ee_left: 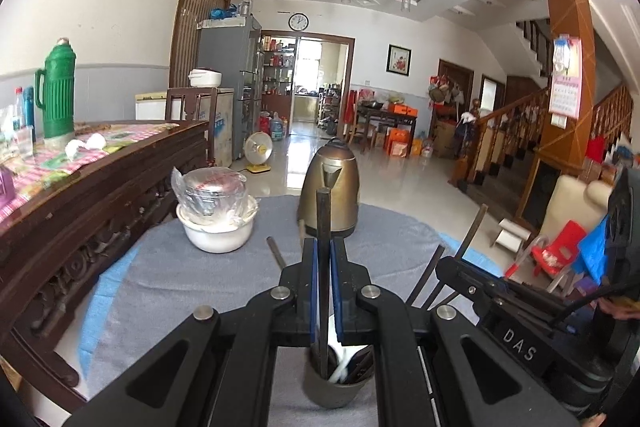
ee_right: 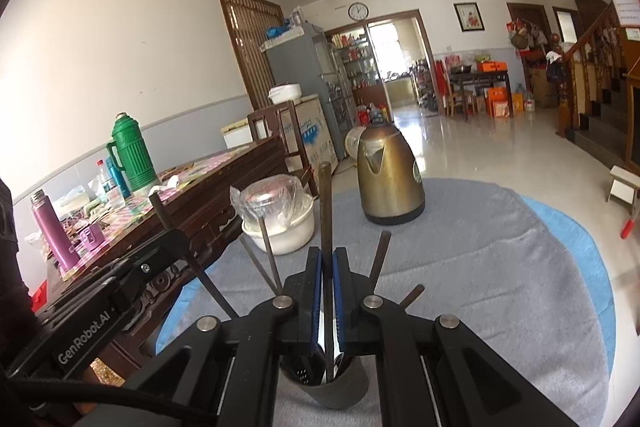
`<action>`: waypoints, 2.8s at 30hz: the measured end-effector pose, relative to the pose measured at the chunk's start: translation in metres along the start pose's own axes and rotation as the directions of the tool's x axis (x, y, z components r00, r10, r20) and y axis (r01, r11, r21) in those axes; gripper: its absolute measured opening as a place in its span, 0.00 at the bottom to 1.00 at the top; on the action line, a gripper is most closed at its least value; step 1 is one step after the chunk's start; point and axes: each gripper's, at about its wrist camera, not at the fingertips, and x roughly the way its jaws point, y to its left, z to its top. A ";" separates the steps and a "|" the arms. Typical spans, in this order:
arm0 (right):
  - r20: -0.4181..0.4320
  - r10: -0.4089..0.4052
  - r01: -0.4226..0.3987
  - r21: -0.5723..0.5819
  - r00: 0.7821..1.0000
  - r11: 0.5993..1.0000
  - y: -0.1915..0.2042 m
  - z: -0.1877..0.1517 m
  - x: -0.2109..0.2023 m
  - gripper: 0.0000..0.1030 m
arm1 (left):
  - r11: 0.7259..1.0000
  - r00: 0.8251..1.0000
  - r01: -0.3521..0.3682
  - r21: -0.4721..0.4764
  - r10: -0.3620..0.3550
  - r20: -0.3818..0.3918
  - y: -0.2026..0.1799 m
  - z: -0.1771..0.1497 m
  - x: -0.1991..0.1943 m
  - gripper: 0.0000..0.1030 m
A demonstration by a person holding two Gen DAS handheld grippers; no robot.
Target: Organize utensils
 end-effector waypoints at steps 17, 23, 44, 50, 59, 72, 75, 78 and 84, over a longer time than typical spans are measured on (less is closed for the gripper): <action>-0.023 0.161 -0.152 0.220 0.987 0.964 -0.029 -0.014 -0.019 0.69 | 0.996 0.990 -0.086 0.014 0.087 -0.112 0.031 -0.025 -0.039 0.84; -0.005 0.097 -0.095 0.204 0.995 0.974 -0.029 -0.019 -0.046 0.69 | 0.978 0.961 -0.198 0.061 0.206 -0.182 0.025 -0.037 -0.050 0.85; 0.098 -0.088 0.094 -0.056 0.991 0.994 0.012 -0.040 -0.154 0.69 | 0.921 0.924 -0.361 0.146 0.374 -0.077 0.005 -0.028 -0.113 0.96; 0.117 -0.097 0.104 -0.052 0.988 0.993 0.015 -0.045 -0.174 0.69 | 0.917 0.923 -0.369 0.148 0.380 -0.052 0.003 -0.024 -0.130 0.96; 0.093 -0.121 0.124 -0.031 0.988 0.992 0.019 -0.054 -0.193 0.69 | 0.909 0.913 -0.391 0.145 0.403 -0.060 0.001 -0.029 -0.153 0.96; 0.012 -0.140 0.140 0.036 0.990 0.989 0.026 -0.079 -0.205 0.69 | 0.905 0.909 -0.393 0.165 0.409 -0.078 -0.005 -0.043 -0.175 0.96; -0.007 -0.147 0.147 0.041 0.989 0.988 0.027 -0.084 -0.206 0.69 | 0.900 0.905 -0.400 0.174 0.418 -0.081 -0.005 -0.047 -0.177 0.96; -0.010 -0.152 0.152 0.049 0.988 0.987 0.027 -0.086 -0.209 0.69 | 0.898 0.903 -0.402 0.179 0.421 -0.082 -0.003 -0.049 -0.180 0.96; -0.005 -0.165 0.165 0.041 0.986 0.985 0.032 -0.085 -0.211 0.69 | 0.894 0.898 -0.414 0.172 0.432 -0.080 0.003 -0.050 -0.185 0.96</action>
